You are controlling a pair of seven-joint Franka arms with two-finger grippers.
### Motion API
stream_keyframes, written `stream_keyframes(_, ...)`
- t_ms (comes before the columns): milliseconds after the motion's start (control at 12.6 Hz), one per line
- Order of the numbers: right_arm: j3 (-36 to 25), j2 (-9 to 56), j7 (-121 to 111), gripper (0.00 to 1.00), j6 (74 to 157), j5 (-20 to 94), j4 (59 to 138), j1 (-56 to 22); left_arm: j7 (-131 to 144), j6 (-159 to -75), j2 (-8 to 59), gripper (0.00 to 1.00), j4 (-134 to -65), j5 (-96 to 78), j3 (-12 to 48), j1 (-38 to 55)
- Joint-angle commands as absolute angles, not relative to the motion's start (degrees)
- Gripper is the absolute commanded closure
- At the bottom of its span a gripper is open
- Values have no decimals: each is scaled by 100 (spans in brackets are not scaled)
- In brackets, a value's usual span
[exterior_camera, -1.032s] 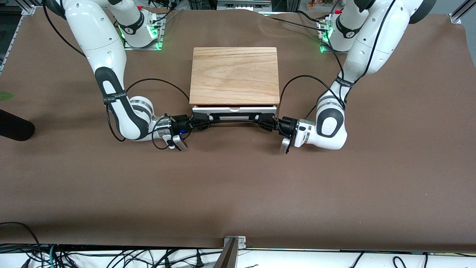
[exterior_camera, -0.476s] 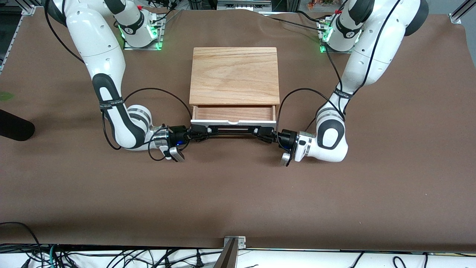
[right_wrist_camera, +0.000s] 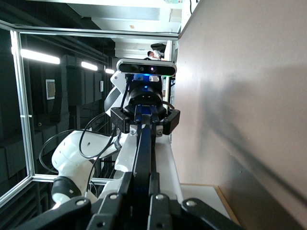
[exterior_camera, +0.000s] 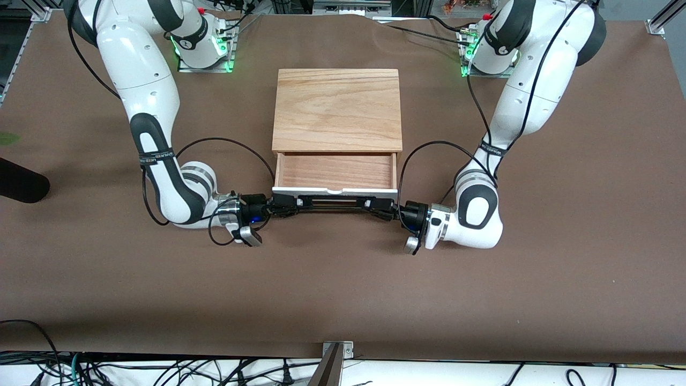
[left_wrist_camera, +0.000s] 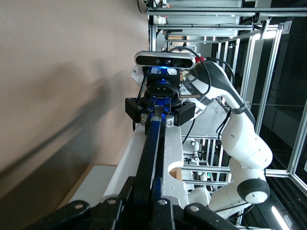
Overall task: Pull top drawer with both arms simultaneously
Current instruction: 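Pull the handle outward with the left gripper while the right gripper pulls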
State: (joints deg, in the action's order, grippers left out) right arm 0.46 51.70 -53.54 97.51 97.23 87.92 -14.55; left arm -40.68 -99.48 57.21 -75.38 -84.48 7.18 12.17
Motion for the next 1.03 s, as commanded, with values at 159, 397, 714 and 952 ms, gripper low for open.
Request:
stream_keyframes(159,27,5712,-5115,100,10028,9835,7823,-1362,-3322,-10274,6020,100,-6504,-8745,738,1468)
stream_keyframes(397,18,5826,-4896,100,10291,9826,7551,-1362,-3331,-10240,6073,100,-6442,-8745,721,1450)
stream_keyframes(714,-9,6012,-4773,100,10397,9826,7207,-1336,-3445,-10230,6064,0,-6513,-8719,721,1450)
stream_keyframes(952,-123,6047,-4772,100,10397,9826,7119,-1327,-3445,-10213,6047,0,-6513,-8562,721,1424)
